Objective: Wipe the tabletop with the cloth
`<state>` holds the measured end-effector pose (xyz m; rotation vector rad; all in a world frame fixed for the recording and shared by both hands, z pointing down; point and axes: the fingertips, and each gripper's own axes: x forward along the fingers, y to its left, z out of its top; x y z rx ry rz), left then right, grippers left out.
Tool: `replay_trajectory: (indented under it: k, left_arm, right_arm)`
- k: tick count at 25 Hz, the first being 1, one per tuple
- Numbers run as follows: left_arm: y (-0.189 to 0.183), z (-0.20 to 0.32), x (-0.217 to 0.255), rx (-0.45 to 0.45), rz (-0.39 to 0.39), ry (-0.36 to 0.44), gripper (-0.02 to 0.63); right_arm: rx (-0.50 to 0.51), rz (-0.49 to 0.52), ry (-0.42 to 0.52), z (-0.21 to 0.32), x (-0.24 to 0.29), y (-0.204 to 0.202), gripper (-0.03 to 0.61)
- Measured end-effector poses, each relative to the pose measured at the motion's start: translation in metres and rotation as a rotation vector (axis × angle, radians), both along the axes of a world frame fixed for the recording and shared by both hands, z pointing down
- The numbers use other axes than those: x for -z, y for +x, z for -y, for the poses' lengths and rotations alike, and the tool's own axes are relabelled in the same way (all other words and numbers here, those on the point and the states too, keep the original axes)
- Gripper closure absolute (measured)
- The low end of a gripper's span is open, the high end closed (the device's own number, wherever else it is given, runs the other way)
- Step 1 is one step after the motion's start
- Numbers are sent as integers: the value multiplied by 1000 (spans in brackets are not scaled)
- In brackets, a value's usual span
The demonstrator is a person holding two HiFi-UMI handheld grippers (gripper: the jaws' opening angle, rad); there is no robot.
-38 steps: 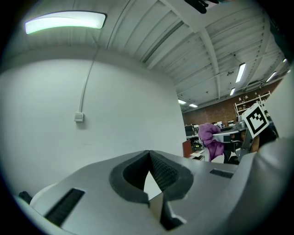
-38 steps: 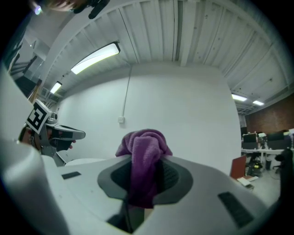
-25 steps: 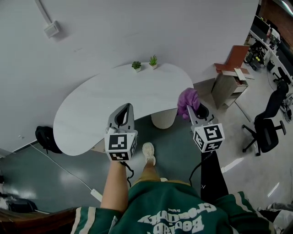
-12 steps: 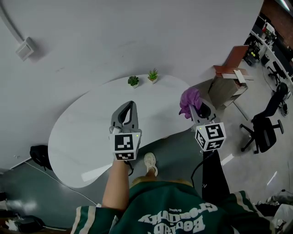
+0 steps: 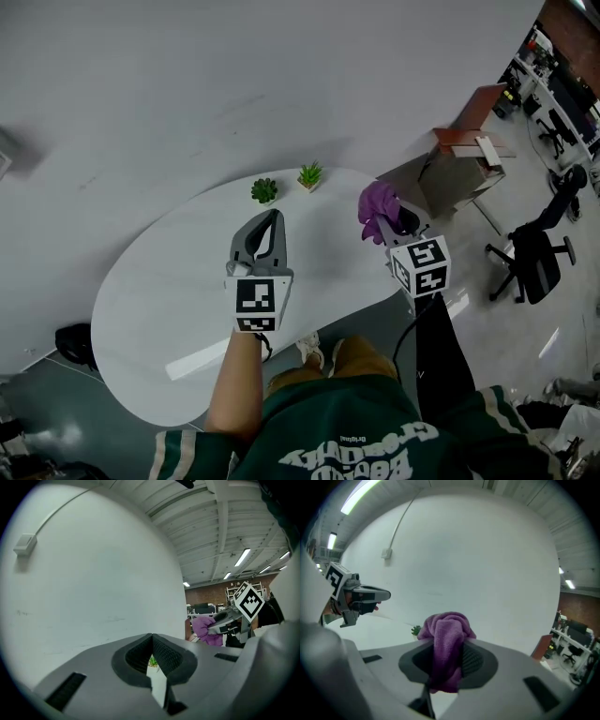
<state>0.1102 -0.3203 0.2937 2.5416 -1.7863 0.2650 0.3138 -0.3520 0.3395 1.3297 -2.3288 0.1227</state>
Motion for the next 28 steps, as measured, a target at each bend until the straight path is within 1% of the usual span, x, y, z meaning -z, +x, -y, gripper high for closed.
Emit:
replay_trajectory:
  k: [6,11,13,16,20,21,24,25,27,28]
  left_arm:
    - [2,35,-37,-8,-26,-67,614]
    - [-7,69,-69,68,-43,-128,614]
    - [-6,79,-81,80,-56,-153,614]
    - [-3,91,-98,87,-43,-179,614]
    - [-2,101,-118,107,-52,-220,614]
    - [-1,102,-124,107,-42,-232,614]
    - [4,101,-137,103,-18,-258,614]
    - [5,101,-138,104,-19,-259,614]
    - [7,102,-139,105,-28,-253,614]
    - [8,103,-138,106,-29,-247,614]
  right_arm:
    - [13,-71,-178,53,-73,4,465]
    - [41,-112,-283,104,-124,7,455]
    - [50,-123,-325,121,-140,9,448]
    - [84,-147,-390,139,-167,8,434]
    - [144,-169,-493,145,-204,5,351]
    - [148,-161,-501,145,-207,5,347]
    - [142,-130,-491,145,-206,7,370]
    - [141,-130,-483,146,-206,8,392]
    - [136,-153,-460,151,-206,12,475]
    - [131,-166,-450,154,-206,15,493]
